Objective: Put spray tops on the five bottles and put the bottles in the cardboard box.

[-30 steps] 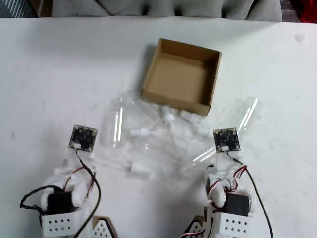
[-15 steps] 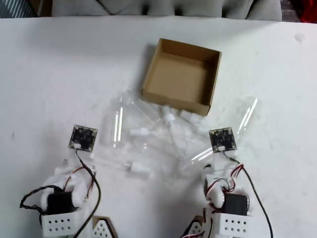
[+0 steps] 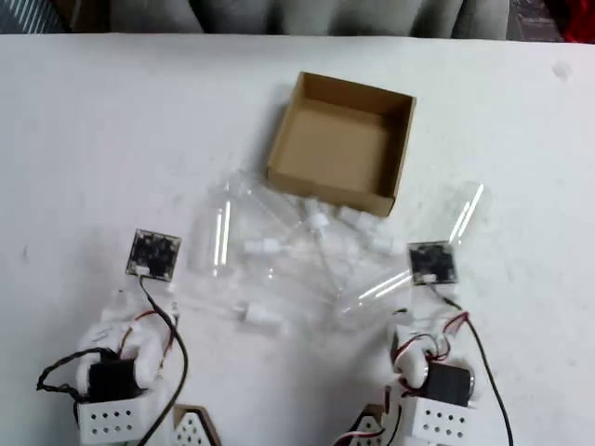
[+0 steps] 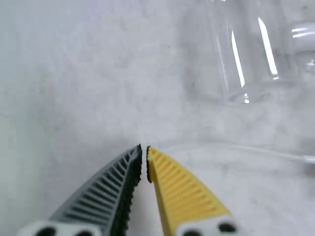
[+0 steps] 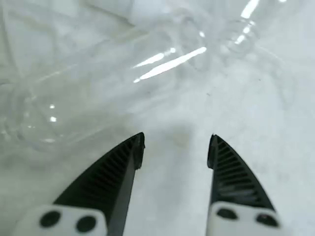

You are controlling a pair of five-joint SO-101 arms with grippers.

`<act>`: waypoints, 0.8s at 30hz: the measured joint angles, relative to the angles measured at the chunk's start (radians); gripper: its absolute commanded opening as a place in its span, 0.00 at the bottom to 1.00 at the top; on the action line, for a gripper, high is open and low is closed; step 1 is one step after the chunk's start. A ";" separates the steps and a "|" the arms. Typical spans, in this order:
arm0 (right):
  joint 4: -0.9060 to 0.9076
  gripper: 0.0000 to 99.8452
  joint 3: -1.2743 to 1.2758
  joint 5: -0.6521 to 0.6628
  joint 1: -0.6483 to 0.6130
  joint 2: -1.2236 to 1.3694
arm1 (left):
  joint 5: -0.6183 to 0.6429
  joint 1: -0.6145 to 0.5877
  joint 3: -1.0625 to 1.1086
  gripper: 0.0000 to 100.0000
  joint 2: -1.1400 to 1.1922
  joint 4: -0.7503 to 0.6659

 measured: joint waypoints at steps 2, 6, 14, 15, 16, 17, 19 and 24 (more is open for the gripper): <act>-0.002 0.17 0.000 0.000 0.064 -0.002 | -0.002 0.000 0.000 0.02 -0.002 -0.031; -0.021 0.18 0.000 0.000 0.101 -0.002 | -0.002 0.000 -0.005 0.02 -0.002 -0.092; -0.038 0.17 0.000 0.110 0.109 -0.002 | -0.002 0.000 -0.180 0.02 -0.002 -0.123; -0.040 0.17 0.000 0.167 0.107 -0.002 | -0.002 0.000 -0.204 0.02 -0.002 -0.123; -0.038 0.17 0.000 0.226 0.101 -0.002 | -0.002 0.000 -0.227 0.02 -0.002 -0.123; -0.035 0.17 0.000 0.273 0.092 -0.002 | -0.002 0.000 -0.245 0.02 -0.002 -0.123; -0.034 0.17 0.000 0.296 0.078 -0.002 | -0.002 0.000 -0.285 0.02 0.000 -0.123; -0.034 0.17 0.000 0.293 0.077 -0.002 | 0.008 0.002 -0.442 0.02 0.190 -0.121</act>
